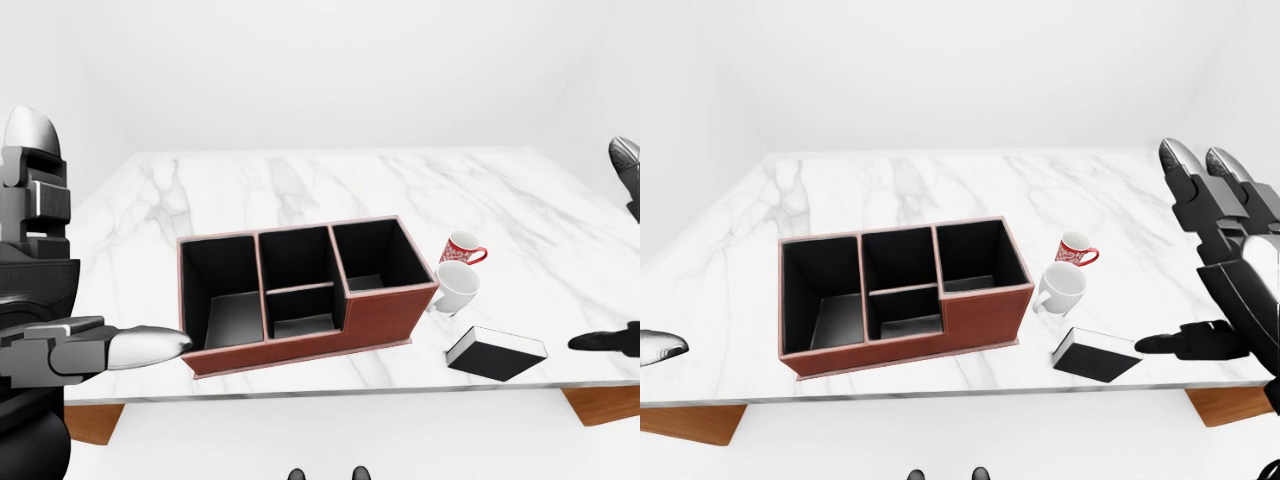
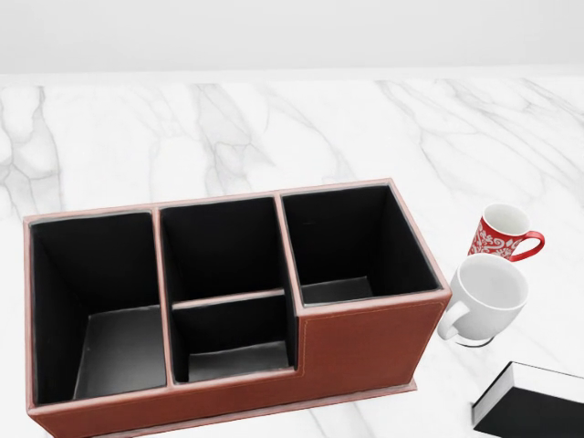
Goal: Pick up the book and place it in the right compartment of the caddy.
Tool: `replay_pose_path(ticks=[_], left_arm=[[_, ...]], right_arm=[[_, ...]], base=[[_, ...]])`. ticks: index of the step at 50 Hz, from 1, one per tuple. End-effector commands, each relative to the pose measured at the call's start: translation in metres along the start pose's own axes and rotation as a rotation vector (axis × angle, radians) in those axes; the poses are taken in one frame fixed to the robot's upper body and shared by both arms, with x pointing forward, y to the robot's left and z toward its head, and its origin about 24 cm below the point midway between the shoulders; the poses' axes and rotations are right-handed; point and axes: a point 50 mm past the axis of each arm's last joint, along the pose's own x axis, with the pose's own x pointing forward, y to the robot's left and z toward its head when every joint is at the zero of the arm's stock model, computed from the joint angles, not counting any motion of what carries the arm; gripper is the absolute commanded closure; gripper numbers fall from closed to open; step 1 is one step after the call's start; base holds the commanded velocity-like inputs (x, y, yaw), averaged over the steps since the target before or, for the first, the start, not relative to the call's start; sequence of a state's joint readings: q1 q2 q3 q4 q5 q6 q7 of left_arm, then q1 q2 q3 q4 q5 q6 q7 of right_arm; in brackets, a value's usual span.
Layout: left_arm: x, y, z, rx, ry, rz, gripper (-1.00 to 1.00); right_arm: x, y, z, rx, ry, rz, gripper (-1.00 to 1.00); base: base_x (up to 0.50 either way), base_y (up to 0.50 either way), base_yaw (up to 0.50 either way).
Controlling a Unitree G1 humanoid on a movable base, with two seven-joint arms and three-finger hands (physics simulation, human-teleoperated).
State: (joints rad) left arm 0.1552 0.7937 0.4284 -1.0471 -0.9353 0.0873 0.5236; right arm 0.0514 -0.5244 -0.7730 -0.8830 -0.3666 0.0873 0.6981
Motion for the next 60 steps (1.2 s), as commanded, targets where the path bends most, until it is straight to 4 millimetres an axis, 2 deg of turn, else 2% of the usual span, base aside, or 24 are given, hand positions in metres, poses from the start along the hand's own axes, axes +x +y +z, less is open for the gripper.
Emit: replay_pose_path(ticks=[1,6,12,16,17,18,31,51,60], left_arm=[[0.0,-0.001,0.0,0.003,0.001,-0.004,-1.0],[0.0,-0.001,0.0,0.003,0.003,-0.007,-1.0],[0.0,-0.001,0.0,0.002,0.0,-0.006,-1.0],[0.001,0.0,0.001,0.0,-0.005,-0.002,-1.0],[-0.001,0.001,-0.001,0.005,-0.001,0.009,-1.0],[-0.001,0.001,-0.001,0.004,-0.002,0.014,-1.0],[0.0,0.002,0.002,-0.002,-0.013,0.016,-1.0],[0.0,0.001,0.001,0.001,-0.005,0.008,-1.0],[-0.001,0.001,0.0,0.001,-0.006,0.012,-1.0]], right_arm=[[-0.031,-0.001,-0.058,-0.077,0.433,-0.039,-1.0],[-0.055,0.007,-0.079,-0.055,0.561,0.018,-1.0],[-0.064,0.013,-0.086,-0.077,0.592,0.05,-1.0],[-0.069,0.027,-0.092,-0.089,0.614,0.113,-1.0],[-0.092,0.081,-0.113,0.044,0.77,0.313,-1.0],[-0.094,0.086,-0.114,0.052,0.782,0.334,-1.0],[-0.094,0.101,-0.114,0.064,0.787,0.4,-1.0],[-0.093,0.101,-0.114,0.059,0.783,0.404,-1.0],[-0.071,0.099,-0.112,0.015,0.717,0.402,-1.0]], base=[[0.0,0.0,0.0],[0.0,0.0,0.0],[0.0,0.0,0.0],[0.0,0.0,0.0],[0.0,0.0,0.0],[0.0,0.0,0.0],[0.0,0.0,0.0],[0.0,0.0,0.0],[0.0,0.0,0.0]])
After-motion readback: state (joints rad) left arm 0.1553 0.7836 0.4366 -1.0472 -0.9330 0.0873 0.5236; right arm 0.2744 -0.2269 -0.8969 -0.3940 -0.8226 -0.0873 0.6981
